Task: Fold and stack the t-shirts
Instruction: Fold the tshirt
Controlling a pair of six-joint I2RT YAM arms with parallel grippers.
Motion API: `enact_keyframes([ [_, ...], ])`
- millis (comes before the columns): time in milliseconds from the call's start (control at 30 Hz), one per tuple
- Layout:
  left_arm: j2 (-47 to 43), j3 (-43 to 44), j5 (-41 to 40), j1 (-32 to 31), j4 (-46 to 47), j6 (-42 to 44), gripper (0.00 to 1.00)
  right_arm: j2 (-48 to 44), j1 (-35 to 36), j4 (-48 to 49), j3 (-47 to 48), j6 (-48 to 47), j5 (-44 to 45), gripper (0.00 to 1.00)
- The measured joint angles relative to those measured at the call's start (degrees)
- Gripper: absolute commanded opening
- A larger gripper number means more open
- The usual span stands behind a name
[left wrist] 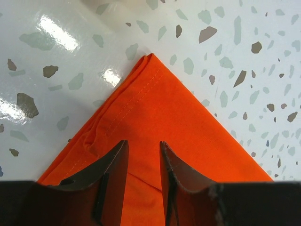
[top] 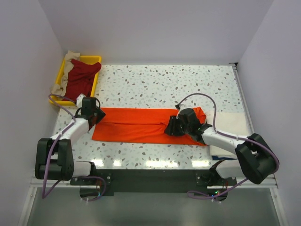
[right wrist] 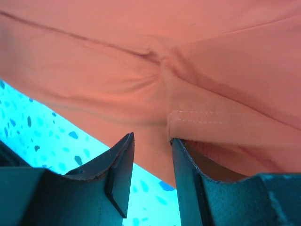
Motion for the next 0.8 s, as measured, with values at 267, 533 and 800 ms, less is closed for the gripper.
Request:
enact_keyframes([
  [267,-1.64,0.02,1.44,0.0,-0.11,1.01,0.38,1.6,7.5,1.64,0.0,2.67,3.26,0.41],
  [533,-2.54,0.02,3.72,0.0,0.0,1.64,0.38,-2.34,8.15,-3.13,1.46,3.08,6.08,0.43],
  [800,-3.32,0.02,7.61,-1.49,1.51,3.02,0.38,-7.23,1.88,-17.31,14.25,0.61,14.58,0.42],
])
